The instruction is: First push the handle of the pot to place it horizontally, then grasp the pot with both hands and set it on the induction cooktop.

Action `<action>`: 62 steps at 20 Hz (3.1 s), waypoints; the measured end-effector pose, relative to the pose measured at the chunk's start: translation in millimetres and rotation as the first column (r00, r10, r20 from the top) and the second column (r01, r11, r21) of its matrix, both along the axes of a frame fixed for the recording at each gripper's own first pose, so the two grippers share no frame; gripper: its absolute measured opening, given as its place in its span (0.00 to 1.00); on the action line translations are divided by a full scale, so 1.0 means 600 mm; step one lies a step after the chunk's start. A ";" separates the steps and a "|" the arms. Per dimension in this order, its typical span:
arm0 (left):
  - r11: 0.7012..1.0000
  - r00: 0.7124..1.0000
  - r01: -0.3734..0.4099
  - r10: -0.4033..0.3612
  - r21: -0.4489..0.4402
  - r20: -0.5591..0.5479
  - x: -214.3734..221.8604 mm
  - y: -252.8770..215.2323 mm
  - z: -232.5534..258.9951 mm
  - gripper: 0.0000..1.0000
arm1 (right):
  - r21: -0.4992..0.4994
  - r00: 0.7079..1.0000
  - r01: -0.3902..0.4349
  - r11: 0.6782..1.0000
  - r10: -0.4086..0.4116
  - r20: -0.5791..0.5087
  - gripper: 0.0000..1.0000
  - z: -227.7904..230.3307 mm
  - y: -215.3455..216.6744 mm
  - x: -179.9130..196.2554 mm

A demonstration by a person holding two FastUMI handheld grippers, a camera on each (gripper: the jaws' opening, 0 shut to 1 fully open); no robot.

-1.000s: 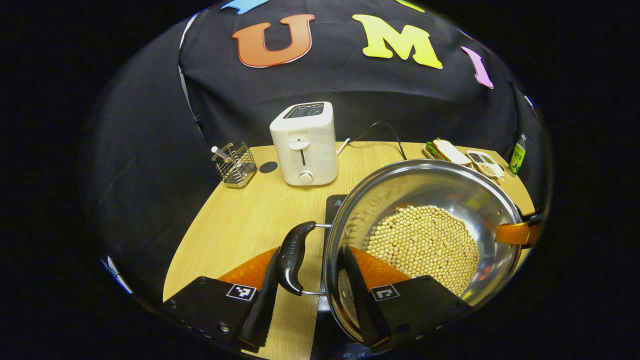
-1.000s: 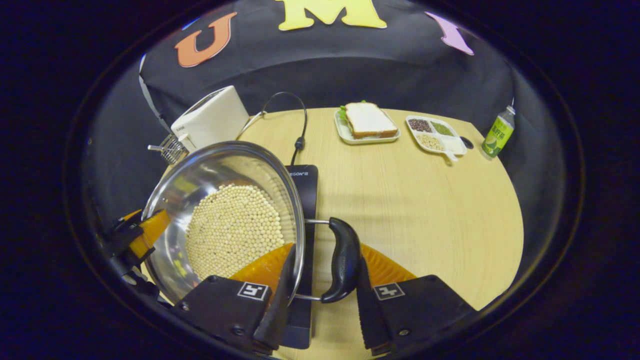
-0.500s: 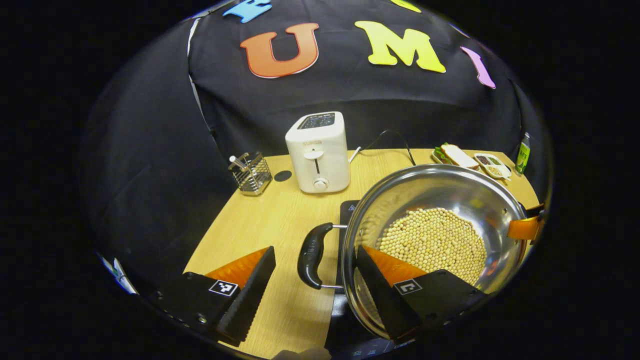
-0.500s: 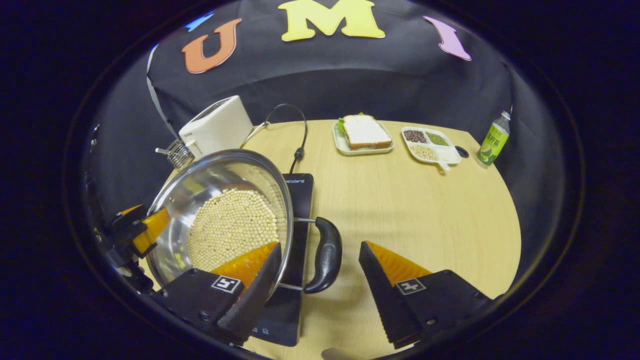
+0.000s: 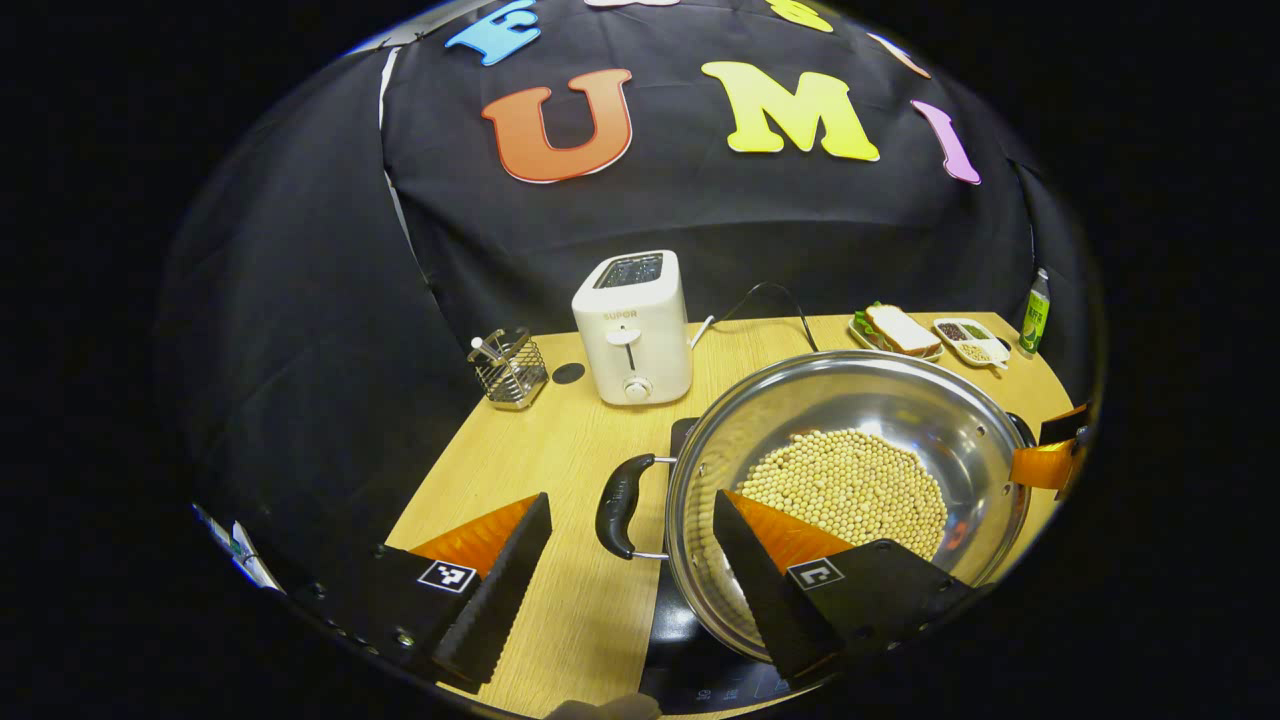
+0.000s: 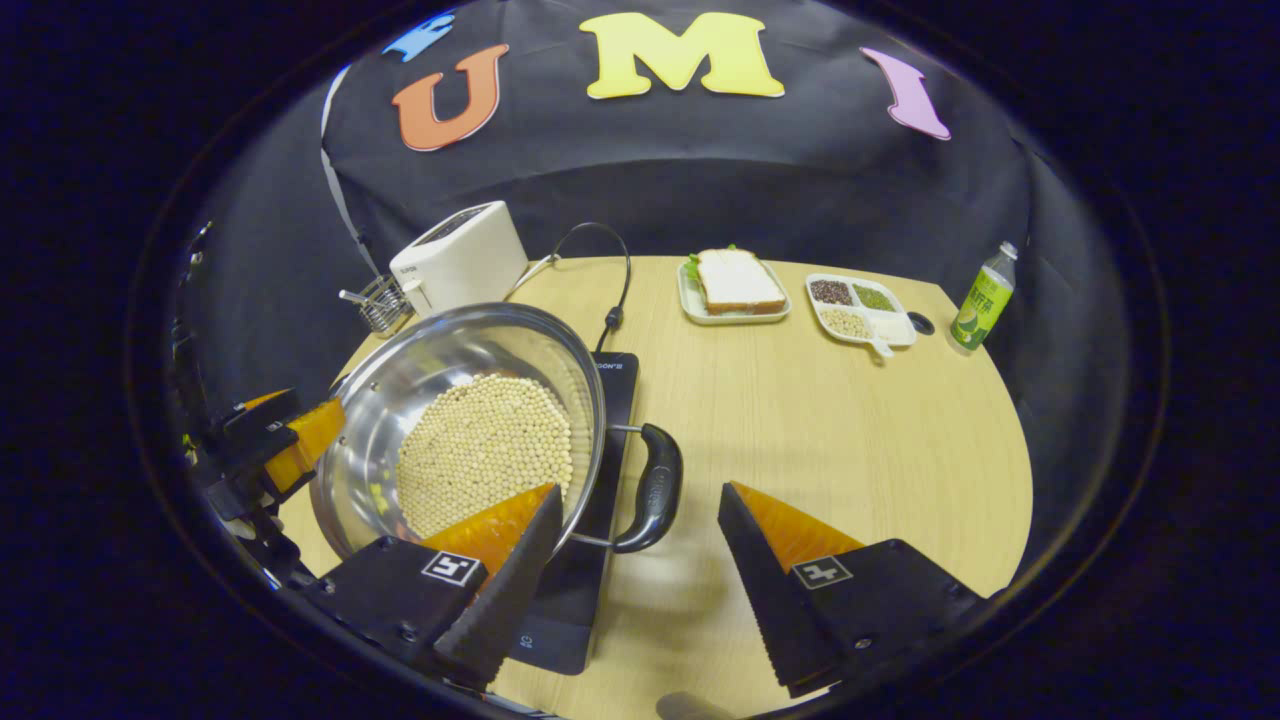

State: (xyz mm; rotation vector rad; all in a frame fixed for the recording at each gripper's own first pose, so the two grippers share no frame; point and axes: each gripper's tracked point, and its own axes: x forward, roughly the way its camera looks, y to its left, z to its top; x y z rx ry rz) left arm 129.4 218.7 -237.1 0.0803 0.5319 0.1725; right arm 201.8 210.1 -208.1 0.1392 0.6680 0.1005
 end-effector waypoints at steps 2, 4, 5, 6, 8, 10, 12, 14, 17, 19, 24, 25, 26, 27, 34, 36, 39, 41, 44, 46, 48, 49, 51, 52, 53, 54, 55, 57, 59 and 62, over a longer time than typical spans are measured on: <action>1.000 1.000 0.003 -0.003 0.024 0.023 -0.007 -0.003 0.021 0.97 | -0.016 1.000 -0.005 1.000 0.005 0.029 1.00 0.016 -0.008 -0.007; 0.999 0.998 0.004 -0.006 0.034 0.057 -0.019 -0.017 0.050 0.97 | -0.041 0.998 -0.013 0.999 0.016 0.067 1.00 0.035 -0.022 -0.017; 1.000 0.997 0.007 -0.010 0.030 0.079 -0.025 -0.029 0.066 0.97 | -0.050 0.996 -0.017 0.999 0.021 0.085 1.00 0.044 -0.027 -0.025; 0.999 0.995 0.011 -0.014 0.030 0.104 -0.033 -0.045 0.086 0.97 | -0.052 0.994 -0.019 0.998 0.025 0.105 1.00 0.055 -0.036 -0.034; 0.999 0.986 0.011 -0.017 0.037 0.168 -0.052 -0.071 0.129 0.96 | -0.035 0.985 -0.017 0.999 0.022 0.169 1.00 0.087 -0.053 -0.052; 0.999 0.972 0.025 -0.031 0.028 0.231 -0.068 -0.110 0.171 0.96 | -0.039 0.977 -0.015 0.999 0.023 0.213 1.00 0.113 -0.085 -0.078; 0.998 0.961 0.036 -0.046 0.041 0.273 -0.098 -0.144 0.211 0.96 | -0.074 0.962 0.006 0.997 0.014 0.272 0.97 0.143 -0.130 -0.102; 0.998 0.946 0.058 -0.067 0.036 0.318 -0.125 -0.186 0.249 0.96 | -0.123 0.940 0.034 0.992 0.010 0.341 0.98 0.179 -0.177 -0.130; 0.997 0.930 0.074 -0.076 0.022 0.359 -0.163 -0.240 0.302 0.96 | -0.163 0.901 0.070 0.984 0.008 0.433 1.00 0.234 -0.236 -0.181; 0.997 0.919 0.077 -0.076 0.013 0.387 -0.182 -0.270 0.334 0.96 | -0.169 0.880 0.081 0.982 0.009 0.475 1.00 0.271 -0.269 -0.213; 0.994 0.886 0.104 -0.104 0.025 0.453 -0.195 -0.334 0.412 0.96 | -0.147 0.811 0.136 0.980 -0.025 0.585 1.00 0.363 -0.346 -0.273; 0.993 0.877 0.113 -0.110 0.021 0.468 -0.194 -0.349 0.427 0.96 | -0.127 0.803 0.143 0.982 -0.040 0.595 1.00 0.374 -0.357 -0.283; 0.993 0.873 0.119 -0.114 0.018 0.474 -0.195 -0.363 0.441 0.96 | -0.104 0.798 0.151 0.983 -0.059 0.600 1.00 0.385 -0.367 -0.290; 0.992 0.865 0.125 -0.122 0.026 0.486 -0.195 -0.371 0.455 0.96 | -0.087 0.789 0.159 0.983 -0.074 0.610 1.00 0.395 -0.381 -0.296; 0.985 0.813 0.162 -0.163 0.052 0.559 -0.196 -0.431 0.527 0.96 | -0.018 0.754 0.212 0.977 -0.152 0.640 1.00 0.428 -0.451 -0.319; 0.984 0.812 0.172 -0.164 0.040 0.560 -0.196 -0.443 0.525 0.96 | -0.009 0.749 0.218 0.976 -0.161 0.643 1.00 0.430 -0.462 -0.324; 0.984 0.812 0.176 -0.160 0.025 0.562 -0.199 -0.447 0.528 0.96 | -0.001 0.744 0.224 0.975 -0.170 0.646 1.00 0.432 -0.474 -0.329; 0.984 0.811 0.175 -0.155 0.019 0.564 -0.199 -0.447 0.531 0.96 | 0.008 0.738 0.226 0.974 -0.176 0.652 1.00 0.436 -0.478 -0.331; 0.985 0.816 0.172 -0.148 0.009 0.559 -0.198 -0.445 0.529 0.96 | 0.007 0.733 0.227 0.974 -0.176 0.657 1.00 0.443 -0.481 -0.332; 0.986 0.815 0.167 -0.139 0.002 0.563 -0.200 -0.442 0.532 0.96 | 0.012 0.730 0.226 0.974 -0.178 0.660 1.00 0.447 -0.481 -0.333; 0.986 0.815 0.165 -0.131 -0.009 0.565 -0.199 -0.439 0.534 0.96 | 0.010 0.730 0.228 0.974 -0.178 0.660 1.00 0.449 -0.482 -0.335; 0.986 0.815 0.165 -0.130 -0.011 0.565 -0.199 -0.439 0.534 0.96 | 0.009 0.727 0.230 0.973 -0.178 0.664 1.00 0.451 -0.483 -0.337; 0.986 0.815 0.164 -0.128 -0.013 0.565 -0.198 -0.434 0.536 0.96 | 0.011 0.723 0.233 0.972 -0.181 0.667 1.00 0.455 -0.485 -0.339; 0.986 0.816 0.167 -0.129 -0.016 0.564 -0.197 -0.434 0.537 0.96 | 0.014 0.722 0.236 0.972 -0.185 0.667 1.00 0.458 -0.486 -0.340; 0.986 0.816 0.167 -0.129 -0.017 0.564 -0.197 -0.434 0.538 0.96 | 0.016 0.721 0.238 0.971 -0.187 0.668 1.00 0.459 -0.487 -0.342; 0.985 0.817 0.171 -0.132 -0.018 0.562 -0.197 -0.433 0.539 0.96 | 0.015 0.722 0.242 0.970 -0.190 0.666 1.00 0.458 -0.487 -0.343; 0.984 0.816 0.175 -0.135 -0.017 0.562 -0.196 -0.434 0.538 0.96 | 0.015 0.721 0.245 0.969 -0.192 0.665 1.00 0.458 -0.489 -0.343; 0.984 0.817 0.178 -0.138 -0.017 0.560 -0.195 -0.431 0.538 0.96 | 0.020 0.722 0.247 0.969 -0.198 0.663 1.00 0.457 -0.488 -0.343; 0.983 0.821 0.182 -0.145 -0.014 0.553 -0.194 -0.431 0.535 0.96 | 0.022 0.723 0.249 0.968 -0.201 0.661 1.00 0.459 -0.487 -0.342; 0.982 0.826 0.190 -0.153 -0.013 0.542 -0.191 -0.429 0.528 0.96 | 0.027 0.732 0.245 0.969 -0.203 0.650 1.00 0.455 -0.480 -0.340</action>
